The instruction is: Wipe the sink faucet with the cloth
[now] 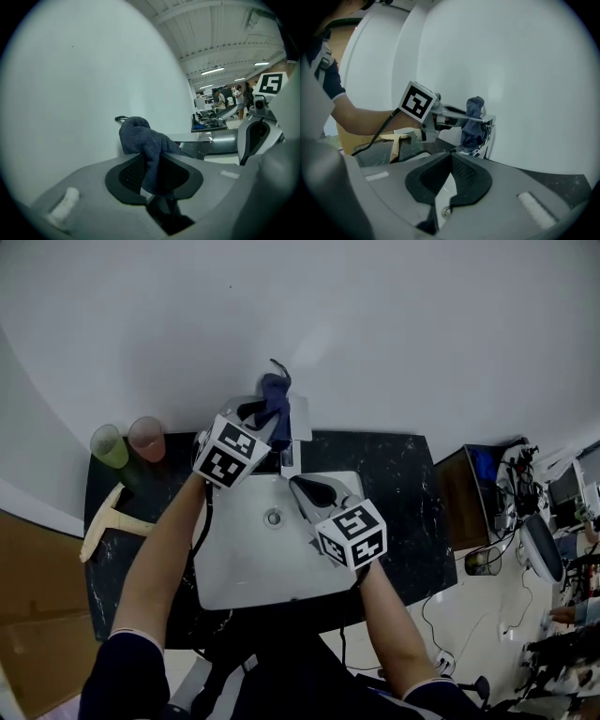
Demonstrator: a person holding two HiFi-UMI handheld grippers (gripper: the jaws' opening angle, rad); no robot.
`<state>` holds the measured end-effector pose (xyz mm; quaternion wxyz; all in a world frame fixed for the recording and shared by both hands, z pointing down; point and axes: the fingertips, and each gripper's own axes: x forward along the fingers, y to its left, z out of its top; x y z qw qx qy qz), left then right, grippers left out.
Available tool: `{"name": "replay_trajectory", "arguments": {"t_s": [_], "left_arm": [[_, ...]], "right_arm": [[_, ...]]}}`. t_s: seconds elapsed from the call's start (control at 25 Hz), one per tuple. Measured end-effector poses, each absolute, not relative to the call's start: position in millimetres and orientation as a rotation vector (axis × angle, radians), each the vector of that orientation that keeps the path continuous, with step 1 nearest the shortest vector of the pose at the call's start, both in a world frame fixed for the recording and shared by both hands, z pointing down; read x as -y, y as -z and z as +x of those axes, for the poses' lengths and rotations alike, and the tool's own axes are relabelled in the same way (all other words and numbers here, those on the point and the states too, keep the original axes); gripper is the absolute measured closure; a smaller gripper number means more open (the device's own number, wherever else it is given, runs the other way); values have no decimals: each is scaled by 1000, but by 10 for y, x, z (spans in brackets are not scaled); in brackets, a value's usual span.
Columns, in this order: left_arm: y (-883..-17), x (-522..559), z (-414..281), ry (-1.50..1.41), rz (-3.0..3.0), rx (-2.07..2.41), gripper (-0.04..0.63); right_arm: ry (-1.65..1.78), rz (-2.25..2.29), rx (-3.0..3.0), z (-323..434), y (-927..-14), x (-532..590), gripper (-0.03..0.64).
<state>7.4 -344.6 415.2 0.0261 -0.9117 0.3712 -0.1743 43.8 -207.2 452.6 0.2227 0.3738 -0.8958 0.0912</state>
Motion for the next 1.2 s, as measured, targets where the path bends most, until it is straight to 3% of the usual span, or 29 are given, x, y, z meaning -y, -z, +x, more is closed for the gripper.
{"name": "replay_trajectory", "arguments": {"t_s": [0.52,1.2], "left_arm": [[-4442,3460,-12,612,-2838,-1191,508],[-5411,3319,68,1035,-2879,-1106,509]], "right_arm": [[-210,1023,2431,447,-4593,2033,611],[-148,1048,2480,360,-4413,2078,611]]}}
